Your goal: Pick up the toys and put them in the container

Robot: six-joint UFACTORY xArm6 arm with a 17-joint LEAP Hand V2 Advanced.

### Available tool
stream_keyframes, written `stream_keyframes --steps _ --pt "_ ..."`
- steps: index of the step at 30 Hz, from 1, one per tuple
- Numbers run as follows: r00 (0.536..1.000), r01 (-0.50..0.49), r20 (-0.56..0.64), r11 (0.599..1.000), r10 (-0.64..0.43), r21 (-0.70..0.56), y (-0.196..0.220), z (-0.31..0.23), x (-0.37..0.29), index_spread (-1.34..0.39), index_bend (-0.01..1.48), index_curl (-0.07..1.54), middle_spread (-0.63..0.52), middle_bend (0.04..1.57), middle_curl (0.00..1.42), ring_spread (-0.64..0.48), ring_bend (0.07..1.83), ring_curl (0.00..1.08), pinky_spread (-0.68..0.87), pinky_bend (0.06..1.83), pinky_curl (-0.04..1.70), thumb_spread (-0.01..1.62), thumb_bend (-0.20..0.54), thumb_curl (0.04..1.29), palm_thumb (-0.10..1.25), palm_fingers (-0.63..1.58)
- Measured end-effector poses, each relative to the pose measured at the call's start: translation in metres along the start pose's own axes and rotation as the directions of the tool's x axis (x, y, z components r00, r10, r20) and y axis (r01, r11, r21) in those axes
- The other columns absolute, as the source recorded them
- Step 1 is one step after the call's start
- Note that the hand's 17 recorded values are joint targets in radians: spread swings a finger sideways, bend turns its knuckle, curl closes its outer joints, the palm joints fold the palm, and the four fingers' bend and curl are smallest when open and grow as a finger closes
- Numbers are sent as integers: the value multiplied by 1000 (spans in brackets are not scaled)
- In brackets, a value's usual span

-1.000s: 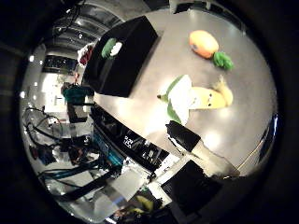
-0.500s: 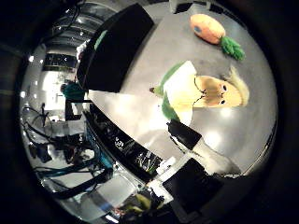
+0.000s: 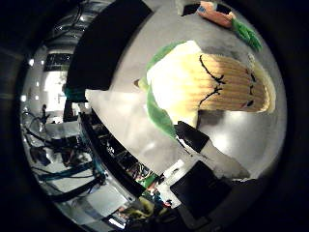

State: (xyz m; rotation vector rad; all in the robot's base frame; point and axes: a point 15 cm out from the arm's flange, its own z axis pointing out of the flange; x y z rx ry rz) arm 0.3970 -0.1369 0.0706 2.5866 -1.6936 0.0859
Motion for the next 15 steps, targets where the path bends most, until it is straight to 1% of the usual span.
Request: stream_keyframes --steps 4,6,8,10,12,15 --pt "1000 7 -8 1000 -7 -4 -4 2 7 -436 200 331 5 185 311 138 199 221 385 265 297 972 -24 366 756 239" --pt "1000 23 -11 1000 -23 -16 -4 6 9 -435 139 307 -17 192 305 58 326 247 354 295 297 967 -22 368 767 380" --pt "999 48 -17 998 -49 -33 -2 10 9 -430 148 293 -43 224 318 -18 378 267 284 318 306 955 -22 375 787 398" --pt "998 59 -21 997 -60 -48 1 14 9 -433 168 291 -64 245 327 -56 384 268 240 321 303 953 -24 377 797 403" --pt "998 56 -23 997 -57 -55 3 16 10 -436 198 308 -79 262 333 -68 354 256 227 293 290 948 -23 381 807 425" --pt "997 67 -23 996 -69 -65 5 19 10 -440 196 331 -92 274 338 -77 309 239 226 252 271 943 -25 384 818 445"
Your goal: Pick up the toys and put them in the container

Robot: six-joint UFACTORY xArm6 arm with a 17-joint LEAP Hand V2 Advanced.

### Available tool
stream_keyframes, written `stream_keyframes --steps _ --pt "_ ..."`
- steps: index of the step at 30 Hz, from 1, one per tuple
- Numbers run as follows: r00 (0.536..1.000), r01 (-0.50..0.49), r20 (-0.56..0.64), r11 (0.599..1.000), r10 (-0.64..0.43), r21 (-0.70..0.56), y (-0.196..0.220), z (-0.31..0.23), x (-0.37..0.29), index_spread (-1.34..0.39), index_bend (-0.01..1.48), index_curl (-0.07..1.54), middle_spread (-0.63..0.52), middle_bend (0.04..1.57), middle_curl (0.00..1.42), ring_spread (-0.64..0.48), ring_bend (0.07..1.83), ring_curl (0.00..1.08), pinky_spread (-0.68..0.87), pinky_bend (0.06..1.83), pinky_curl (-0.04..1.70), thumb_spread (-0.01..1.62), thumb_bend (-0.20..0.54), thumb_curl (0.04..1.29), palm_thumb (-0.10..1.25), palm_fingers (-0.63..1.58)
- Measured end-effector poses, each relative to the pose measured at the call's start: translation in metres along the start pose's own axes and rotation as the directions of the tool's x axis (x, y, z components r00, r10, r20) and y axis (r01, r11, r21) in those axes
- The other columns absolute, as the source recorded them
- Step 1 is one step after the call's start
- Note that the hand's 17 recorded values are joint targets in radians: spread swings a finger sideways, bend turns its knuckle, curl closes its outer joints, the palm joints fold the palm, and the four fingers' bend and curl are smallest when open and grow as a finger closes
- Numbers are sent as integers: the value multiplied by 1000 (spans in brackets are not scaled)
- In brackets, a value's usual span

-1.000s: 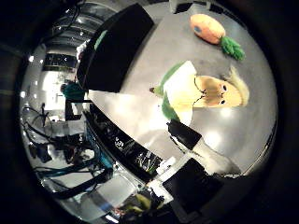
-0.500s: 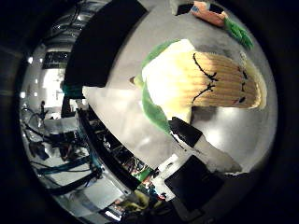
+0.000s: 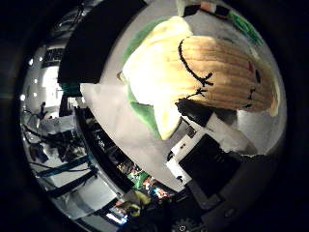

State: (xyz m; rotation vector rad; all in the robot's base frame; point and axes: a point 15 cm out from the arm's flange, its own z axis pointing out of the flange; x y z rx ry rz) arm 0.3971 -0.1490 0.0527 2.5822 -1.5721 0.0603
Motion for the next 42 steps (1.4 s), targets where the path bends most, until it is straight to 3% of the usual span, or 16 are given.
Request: stream_keyframes --steps 7,9,13,15,17,22,35,42 --pt "1000 14 -21 1000 -15 -18 2 0 2 -443 284 380 -105 256 334 -42 191 207 282 186 241 936 -25 387 822 483" --pt "999 18 -34 999 -19 -27 4 0 4 -456 362 410 -148 305 348 -86 220 207 251 165 214 933 -24 388 832 626" --pt "998 20 -55 999 -22 -34 6 -3 9 -500 314 412 -299 514 420 -294 433 253 -48 240 153 922 -14 394 882 1050" --pt "998 24 -65 999 -26 -33 6 -6 12 -508 328 448 -327 545 449 -352 584 326 -285 449 217 913 -8 403 933 1249" --pt "997 24 -71 999 -26 -29 6 -9 13 -509 408 494 -338 619 487 -377 699 384 -472 611 274 902 -9 413 988 1275" --pt "992 18 -123 1000 -17 4 6 -38 28 -505 478 549 -336 718 533 -372 810 442 -574 778 341 896 -16 407 1015 1210" --pt "975 -61 -213 998 65 26 43 -151 38 -488 560 632 -323 792 586 -345 893 498 -615 899 413 940 -18 408 1047 1114" --pt "984 -12 -175 993 33 121 -8 -232 -10 -490 569 658 -323 790 598 -345 891 508 -610 915 425 951 -18 413 1049 1112"
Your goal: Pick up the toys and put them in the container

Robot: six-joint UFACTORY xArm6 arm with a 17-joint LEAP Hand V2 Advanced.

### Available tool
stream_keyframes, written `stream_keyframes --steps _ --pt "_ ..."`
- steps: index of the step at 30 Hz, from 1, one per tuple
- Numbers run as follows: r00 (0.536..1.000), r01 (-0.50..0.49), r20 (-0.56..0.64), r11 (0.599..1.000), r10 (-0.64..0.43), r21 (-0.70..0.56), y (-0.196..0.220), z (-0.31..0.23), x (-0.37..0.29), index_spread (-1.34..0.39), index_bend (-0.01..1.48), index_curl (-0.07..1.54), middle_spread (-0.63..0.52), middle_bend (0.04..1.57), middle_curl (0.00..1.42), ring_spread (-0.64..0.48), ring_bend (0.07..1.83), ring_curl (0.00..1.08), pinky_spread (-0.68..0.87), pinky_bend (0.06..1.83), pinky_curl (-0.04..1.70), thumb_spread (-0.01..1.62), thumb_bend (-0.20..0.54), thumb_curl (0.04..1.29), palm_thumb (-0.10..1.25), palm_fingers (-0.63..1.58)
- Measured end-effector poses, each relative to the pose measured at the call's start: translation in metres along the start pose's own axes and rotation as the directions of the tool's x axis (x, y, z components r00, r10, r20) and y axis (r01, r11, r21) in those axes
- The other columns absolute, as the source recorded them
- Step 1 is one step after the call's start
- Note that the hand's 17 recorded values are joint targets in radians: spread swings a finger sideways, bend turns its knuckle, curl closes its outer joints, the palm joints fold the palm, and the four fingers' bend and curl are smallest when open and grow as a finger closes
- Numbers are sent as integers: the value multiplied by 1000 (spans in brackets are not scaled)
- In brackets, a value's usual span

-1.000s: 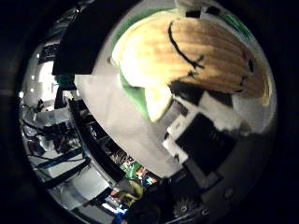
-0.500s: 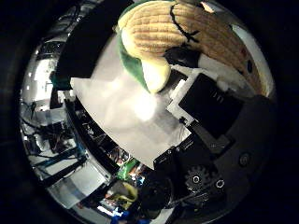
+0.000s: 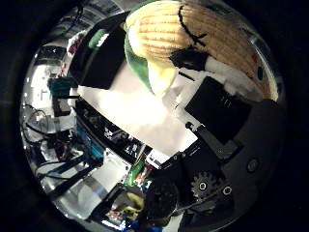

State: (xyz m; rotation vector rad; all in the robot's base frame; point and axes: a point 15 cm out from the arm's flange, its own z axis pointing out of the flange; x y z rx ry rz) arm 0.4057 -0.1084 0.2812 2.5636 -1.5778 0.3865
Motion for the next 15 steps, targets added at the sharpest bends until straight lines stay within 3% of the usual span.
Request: stream_keyframes --steps 6,15 --pt "999 17 25 994 -20 110 -72 -74 -44 -490 572 671 -323 787 603 -347 892 514 -610 915 432 954 -19 419 1044 1110" --pt "992 85 74 976 -101 198 -157 -110 -161 -495 572 685 -328 776 611 -348 893 522 -608 906 433 955 -18 424 1042 1104"
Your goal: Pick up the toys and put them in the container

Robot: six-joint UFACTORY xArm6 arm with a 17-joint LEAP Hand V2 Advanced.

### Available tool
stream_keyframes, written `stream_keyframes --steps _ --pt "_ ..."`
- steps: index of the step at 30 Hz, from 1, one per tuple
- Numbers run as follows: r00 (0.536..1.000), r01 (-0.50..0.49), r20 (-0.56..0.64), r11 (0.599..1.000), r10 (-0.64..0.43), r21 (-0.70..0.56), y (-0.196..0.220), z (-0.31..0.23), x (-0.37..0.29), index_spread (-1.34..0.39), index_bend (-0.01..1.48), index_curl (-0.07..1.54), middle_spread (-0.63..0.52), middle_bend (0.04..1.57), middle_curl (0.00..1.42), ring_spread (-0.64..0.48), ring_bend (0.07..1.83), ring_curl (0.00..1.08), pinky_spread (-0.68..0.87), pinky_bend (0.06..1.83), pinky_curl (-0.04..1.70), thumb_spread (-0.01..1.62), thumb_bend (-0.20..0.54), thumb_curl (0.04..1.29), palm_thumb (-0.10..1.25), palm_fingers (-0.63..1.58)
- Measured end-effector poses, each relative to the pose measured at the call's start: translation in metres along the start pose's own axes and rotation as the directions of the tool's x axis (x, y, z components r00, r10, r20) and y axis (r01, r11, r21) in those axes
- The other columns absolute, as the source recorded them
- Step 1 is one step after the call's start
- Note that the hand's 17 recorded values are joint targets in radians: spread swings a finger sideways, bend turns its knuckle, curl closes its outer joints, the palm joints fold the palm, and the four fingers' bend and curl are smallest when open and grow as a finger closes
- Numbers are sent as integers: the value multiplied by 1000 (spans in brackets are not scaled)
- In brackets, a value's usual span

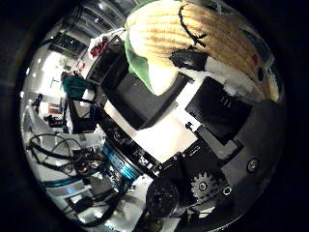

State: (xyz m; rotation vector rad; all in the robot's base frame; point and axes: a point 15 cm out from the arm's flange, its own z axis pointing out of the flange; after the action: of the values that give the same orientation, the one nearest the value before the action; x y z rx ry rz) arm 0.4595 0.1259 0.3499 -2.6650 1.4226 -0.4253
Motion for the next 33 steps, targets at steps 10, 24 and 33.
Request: stream_keyframes --steps 10,24,33 --pt "994 87 67 996 -86 -14 -67 39 -96 -500 553 695 -353 797 625 -365 858 517 -619 841 407 978 -22 417 1027 1043" --pt "985 156 90 982 -147 -103 -41 46 -91 -524 142 364 23 193 360 186 397 306 410 820 326 906 -31 407 838 -35" --pt "998 25 54 987 -16 -158 40 49 15 -460 168 295 14 261 353 179 340 276 454 683 252 918 -30 397 789 83"
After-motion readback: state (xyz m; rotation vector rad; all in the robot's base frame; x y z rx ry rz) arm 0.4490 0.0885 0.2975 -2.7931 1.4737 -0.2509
